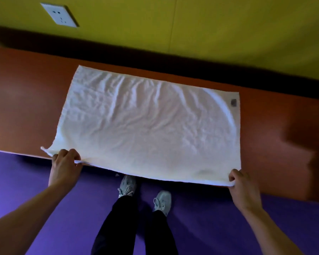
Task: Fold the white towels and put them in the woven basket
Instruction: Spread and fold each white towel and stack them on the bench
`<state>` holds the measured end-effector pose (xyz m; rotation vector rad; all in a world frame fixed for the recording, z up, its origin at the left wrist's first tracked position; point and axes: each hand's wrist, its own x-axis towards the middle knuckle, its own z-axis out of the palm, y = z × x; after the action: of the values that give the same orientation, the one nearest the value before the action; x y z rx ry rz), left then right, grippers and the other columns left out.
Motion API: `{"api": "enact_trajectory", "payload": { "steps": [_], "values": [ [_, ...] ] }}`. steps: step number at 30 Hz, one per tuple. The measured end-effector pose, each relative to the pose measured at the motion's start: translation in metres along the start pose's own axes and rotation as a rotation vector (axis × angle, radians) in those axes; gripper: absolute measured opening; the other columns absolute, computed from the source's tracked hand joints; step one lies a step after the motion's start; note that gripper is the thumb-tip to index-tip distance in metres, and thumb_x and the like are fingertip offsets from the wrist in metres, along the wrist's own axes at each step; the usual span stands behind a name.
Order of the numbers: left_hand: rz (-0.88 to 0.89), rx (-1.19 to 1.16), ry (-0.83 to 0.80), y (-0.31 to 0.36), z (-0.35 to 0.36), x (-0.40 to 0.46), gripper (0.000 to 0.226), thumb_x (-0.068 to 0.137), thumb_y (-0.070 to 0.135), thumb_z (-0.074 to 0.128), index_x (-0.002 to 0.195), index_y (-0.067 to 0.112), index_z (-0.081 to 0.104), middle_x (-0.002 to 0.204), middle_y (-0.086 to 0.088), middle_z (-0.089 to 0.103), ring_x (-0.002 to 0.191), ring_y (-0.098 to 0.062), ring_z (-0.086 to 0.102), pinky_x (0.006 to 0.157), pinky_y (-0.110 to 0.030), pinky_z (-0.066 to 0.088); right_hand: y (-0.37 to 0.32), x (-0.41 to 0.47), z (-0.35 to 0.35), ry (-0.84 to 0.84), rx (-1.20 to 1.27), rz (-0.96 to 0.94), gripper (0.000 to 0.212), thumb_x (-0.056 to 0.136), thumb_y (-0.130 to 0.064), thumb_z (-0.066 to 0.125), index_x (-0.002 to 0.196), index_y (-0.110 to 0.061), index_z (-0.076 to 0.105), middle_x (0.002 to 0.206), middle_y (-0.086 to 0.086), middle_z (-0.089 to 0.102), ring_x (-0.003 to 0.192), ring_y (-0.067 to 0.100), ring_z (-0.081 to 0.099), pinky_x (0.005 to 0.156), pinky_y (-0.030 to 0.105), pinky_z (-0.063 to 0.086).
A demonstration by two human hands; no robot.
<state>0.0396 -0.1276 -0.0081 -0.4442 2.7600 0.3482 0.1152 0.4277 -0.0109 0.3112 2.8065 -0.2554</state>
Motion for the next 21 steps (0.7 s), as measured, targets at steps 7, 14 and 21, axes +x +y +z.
{"api": "enact_trajectory", "payload": {
  "steps": [7, 14, 21],
  "values": [
    [-0.077, 0.103, -0.154, 0.004, 0.01, 0.004, 0.028, 0.073, 0.005, 0.083, 0.092, 0.008, 0.063, 0.106, -0.022, 0.055, 0.103, -0.049, 0.048, 0.086, -0.055, 0.044, 0.019, -0.029, 0.011, -0.285, 0.027, 0.076, 0.041, 0.064, -0.007, 0.08, 0.077, -0.03, 0.048, 0.079, -0.01, 0.049, 0.074, 0.018, 0.048, 0.064, 0.034, 0.034],
    [-0.127, 0.37, -0.286, 0.079, 0.014, -0.01, 0.04, 0.081, 0.019, 0.072, 0.119, 0.02, 0.059, 0.123, -0.012, 0.053, 0.116, -0.039, 0.046, 0.09, -0.049, 0.041, 0.019, -0.001, -0.009, -0.234, 0.312, 0.289, 0.01, 0.093, -0.017, 0.061, 0.086, -0.024, 0.061, 0.083, -0.008, 0.066, 0.08, 0.022, 0.064, 0.066, 0.034, 0.048],
    [0.66, 0.028, -0.495, 0.246, 0.085, -0.111, 0.037, 0.084, 0.013, 0.059, 0.12, 0.019, 0.061, 0.117, -0.002, 0.059, 0.108, -0.026, 0.056, 0.089, -0.039, 0.048, 0.002, 0.101, -0.054, -0.081, 0.548, 0.375, 0.009, 0.101, -0.016, 0.053, 0.109, -0.017, 0.058, 0.079, -0.013, 0.059, 0.063, 0.002, 0.056, 0.048, 0.014, 0.043]
  ]
}}
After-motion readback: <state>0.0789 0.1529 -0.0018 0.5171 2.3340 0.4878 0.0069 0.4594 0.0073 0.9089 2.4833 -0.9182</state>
